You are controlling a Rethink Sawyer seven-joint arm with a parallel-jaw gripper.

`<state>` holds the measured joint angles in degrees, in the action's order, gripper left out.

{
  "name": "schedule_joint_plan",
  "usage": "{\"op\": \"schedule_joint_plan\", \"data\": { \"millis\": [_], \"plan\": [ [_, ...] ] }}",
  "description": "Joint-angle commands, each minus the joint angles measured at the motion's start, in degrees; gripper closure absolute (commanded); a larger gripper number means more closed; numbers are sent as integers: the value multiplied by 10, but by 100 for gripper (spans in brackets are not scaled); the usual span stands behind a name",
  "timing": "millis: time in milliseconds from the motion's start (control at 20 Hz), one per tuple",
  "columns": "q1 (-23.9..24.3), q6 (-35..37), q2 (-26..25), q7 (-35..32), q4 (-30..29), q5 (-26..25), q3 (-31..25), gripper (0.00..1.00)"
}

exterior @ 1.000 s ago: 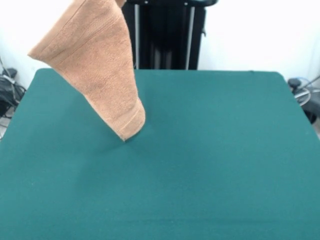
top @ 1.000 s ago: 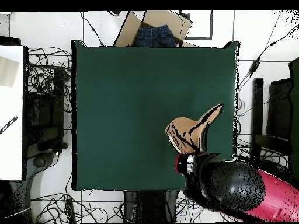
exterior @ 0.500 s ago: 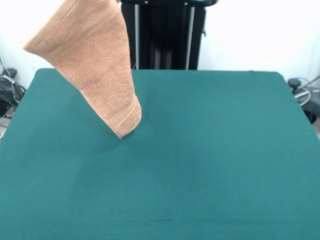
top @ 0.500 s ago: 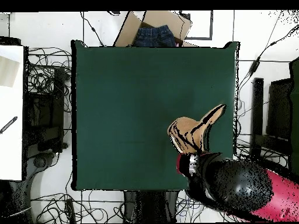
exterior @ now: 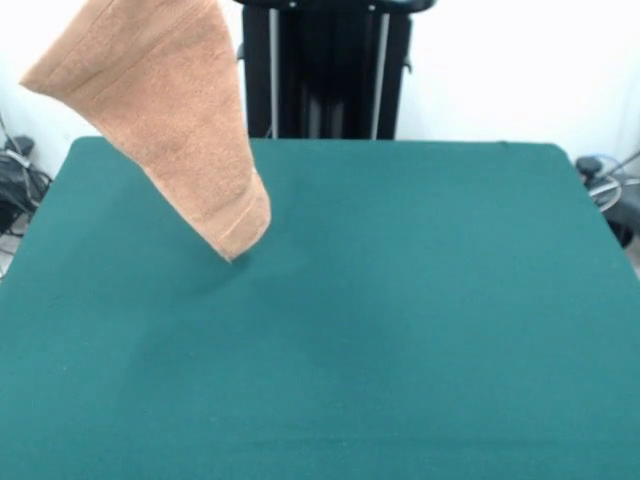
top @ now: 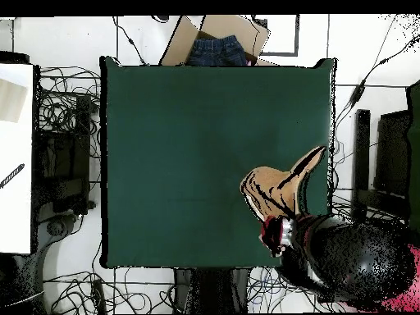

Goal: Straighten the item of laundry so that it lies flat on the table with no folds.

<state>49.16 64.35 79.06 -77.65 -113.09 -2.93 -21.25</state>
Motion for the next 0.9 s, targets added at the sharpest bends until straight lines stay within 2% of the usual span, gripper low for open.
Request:
{"op": "schedule_joint_plan", "data": {
  "millis": [50,350,550,700,900],
  "plan": [
    [15,47,-22,139,18,-9,-38,100],
    [31,36,-41,166,43,-37,-46,100],
    [25,15,-38,167,43,-58,-43,100],
    [7,-44,-33,142,15,-83,-32,100],
    [-29,-143,-41,72,-32,-125,-20,100]
  ]
}}
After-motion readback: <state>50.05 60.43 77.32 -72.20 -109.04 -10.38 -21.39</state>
